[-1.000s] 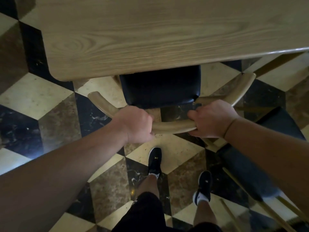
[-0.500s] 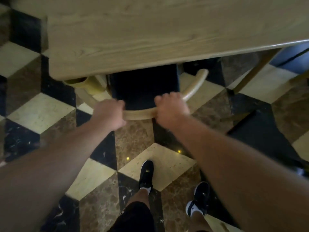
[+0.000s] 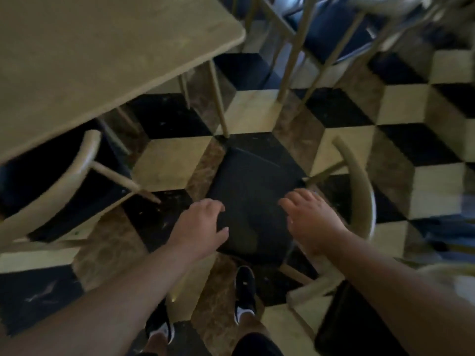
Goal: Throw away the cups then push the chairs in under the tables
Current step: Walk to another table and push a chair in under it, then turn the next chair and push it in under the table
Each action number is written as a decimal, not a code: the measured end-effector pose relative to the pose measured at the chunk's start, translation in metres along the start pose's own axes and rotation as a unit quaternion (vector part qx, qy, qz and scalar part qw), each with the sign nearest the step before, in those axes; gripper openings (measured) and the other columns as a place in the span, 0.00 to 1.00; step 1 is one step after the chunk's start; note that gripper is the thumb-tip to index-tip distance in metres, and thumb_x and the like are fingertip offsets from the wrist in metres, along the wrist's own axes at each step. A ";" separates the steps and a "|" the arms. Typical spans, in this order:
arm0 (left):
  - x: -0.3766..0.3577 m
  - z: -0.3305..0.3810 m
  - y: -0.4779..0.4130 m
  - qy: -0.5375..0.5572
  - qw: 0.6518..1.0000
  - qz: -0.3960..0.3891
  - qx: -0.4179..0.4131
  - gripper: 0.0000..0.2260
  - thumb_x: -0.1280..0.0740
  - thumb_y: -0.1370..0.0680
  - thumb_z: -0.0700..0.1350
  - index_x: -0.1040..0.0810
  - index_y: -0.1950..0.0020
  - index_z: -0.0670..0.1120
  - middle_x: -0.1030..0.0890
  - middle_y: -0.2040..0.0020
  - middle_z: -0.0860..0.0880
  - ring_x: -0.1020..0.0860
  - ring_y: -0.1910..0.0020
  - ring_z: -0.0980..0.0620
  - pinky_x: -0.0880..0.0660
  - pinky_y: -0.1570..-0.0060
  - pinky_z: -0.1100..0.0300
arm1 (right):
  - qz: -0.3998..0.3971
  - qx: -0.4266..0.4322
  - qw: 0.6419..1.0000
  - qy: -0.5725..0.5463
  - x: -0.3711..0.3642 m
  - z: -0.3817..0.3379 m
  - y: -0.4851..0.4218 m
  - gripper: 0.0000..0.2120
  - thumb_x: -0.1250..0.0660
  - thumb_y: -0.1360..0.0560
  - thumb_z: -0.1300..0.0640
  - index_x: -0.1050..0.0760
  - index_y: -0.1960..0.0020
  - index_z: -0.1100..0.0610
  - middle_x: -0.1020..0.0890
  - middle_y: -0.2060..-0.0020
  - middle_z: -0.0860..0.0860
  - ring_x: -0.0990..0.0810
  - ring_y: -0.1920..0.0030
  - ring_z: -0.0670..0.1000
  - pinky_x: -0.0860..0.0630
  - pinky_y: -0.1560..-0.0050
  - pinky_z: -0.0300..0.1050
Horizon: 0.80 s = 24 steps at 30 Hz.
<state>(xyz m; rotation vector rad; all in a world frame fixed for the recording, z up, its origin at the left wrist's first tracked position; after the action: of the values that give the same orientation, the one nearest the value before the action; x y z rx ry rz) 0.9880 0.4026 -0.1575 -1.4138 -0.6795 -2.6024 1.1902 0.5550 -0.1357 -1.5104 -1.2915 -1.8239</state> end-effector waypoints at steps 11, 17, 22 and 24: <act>-0.141 0.277 -0.054 -0.078 0.962 -0.181 -0.188 0.41 0.36 0.29 0.77 0.30 0.27 0.49 0.23 0.35 0.49 0.23 0.38 0.47 0.22 0.43 0.42 | -0.016 -0.073 0.997 -0.011 -0.035 0.160 0.128 0.33 0.30 0.21 0.52 0.38 0.19 0.49 0.35 0.20 0.54 0.44 0.18 0.60 0.46 0.19 0.62; -0.190 0.272 -0.040 -0.154 0.942 -0.268 -0.134 0.42 0.24 0.30 0.65 0.34 0.23 0.46 0.24 0.35 0.47 0.23 0.39 0.43 0.24 0.42 0.44 | -0.085 -0.025 0.993 0.080 -0.078 0.141 0.125 0.37 0.30 0.21 0.49 0.42 0.17 0.47 0.43 0.16 0.57 0.58 0.18 0.66 0.61 0.23 0.73; -0.181 0.261 -0.046 -0.190 0.929 -0.289 -0.135 0.23 0.28 0.24 0.59 0.24 0.34 0.48 0.24 0.48 0.50 0.23 0.51 0.45 0.26 0.50 0.47 | -0.138 0.010 0.983 0.121 -0.088 0.107 0.094 0.28 0.30 0.21 0.48 0.32 0.24 0.51 0.30 0.23 0.57 0.47 0.18 0.66 0.62 0.23 0.76; -0.168 0.241 -0.047 -0.189 0.932 -0.284 -0.122 0.19 0.30 0.22 0.57 0.24 0.36 0.48 0.24 0.51 0.50 0.24 0.55 0.45 0.27 0.53 0.46 | -0.141 0.011 0.982 0.129 -0.085 0.093 0.077 0.27 0.30 0.21 0.47 0.31 0.25 0.50 0.27 0.25 0.56 0.43 0.19 0.66 0.61 0.24 0.77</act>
<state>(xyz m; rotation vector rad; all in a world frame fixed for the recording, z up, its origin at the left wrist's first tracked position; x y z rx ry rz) 1.2549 0.5283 -0.1980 -2.1026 -0.9598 -2.9379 1.3257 0.5802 -0.1887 -1.0767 -1.4448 -2.0907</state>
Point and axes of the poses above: each hand's wrist, its own y-axis away from the middle knuckle, its own x-axis out of the back of the hand, z = x × y, the point moved 6 cm from there along -y, towards the middle knuckle
